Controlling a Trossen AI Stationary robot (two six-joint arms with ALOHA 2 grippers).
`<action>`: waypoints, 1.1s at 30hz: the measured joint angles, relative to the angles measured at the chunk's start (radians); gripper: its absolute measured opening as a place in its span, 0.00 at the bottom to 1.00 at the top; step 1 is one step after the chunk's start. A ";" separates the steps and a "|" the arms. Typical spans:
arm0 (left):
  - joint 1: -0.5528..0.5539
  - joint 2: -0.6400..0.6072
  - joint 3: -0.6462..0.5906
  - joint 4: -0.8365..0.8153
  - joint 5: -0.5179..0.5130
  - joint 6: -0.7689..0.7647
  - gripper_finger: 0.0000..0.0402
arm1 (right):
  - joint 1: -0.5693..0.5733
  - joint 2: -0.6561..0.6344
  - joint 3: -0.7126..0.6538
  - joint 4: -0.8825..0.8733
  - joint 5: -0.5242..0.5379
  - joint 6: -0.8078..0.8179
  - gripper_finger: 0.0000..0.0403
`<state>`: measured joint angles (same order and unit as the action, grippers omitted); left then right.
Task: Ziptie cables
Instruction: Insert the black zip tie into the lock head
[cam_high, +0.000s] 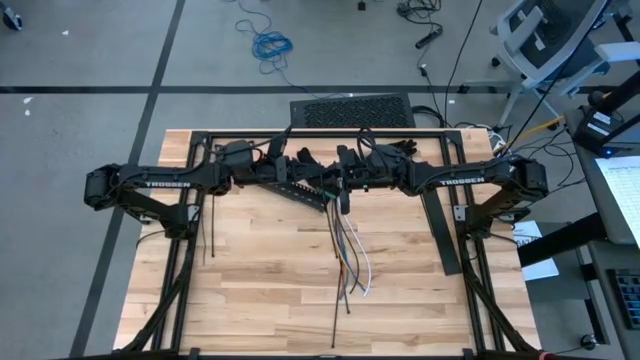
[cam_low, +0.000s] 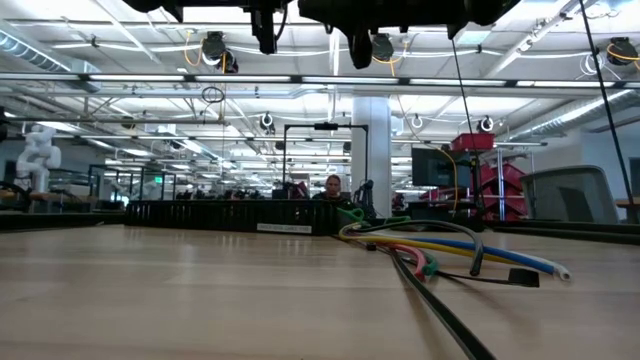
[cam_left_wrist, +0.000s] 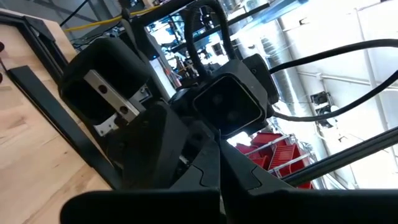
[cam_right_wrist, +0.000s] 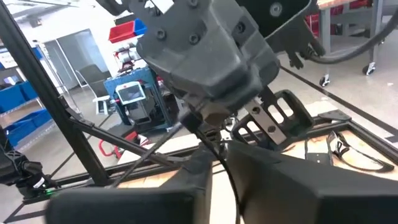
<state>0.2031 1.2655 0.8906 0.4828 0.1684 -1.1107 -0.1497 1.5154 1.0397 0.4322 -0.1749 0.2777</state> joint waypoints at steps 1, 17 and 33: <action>0.000 0.000 0.000 0.000 0.000 0.000 0.00 | 0.000 0.000 0.000 -0.006 0.000 0.003 0.14; 0.025 -0.035 0.000 -0.081 0.016 0.050 0.00 | 0.000 0.000 0.000 -0.015 -0.005 -0.001 0.30; 0.039 -0.058 0.000 -0.141 0.033 0.052 0.00 | -0.015 0.000 0.000 -0.015 0.002 -0.009 0.26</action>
<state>0.2420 1.2072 0.8902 0.3416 0.2016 -1.0588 -0.1646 1.5150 1.0400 0.4175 -0.1729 0.2687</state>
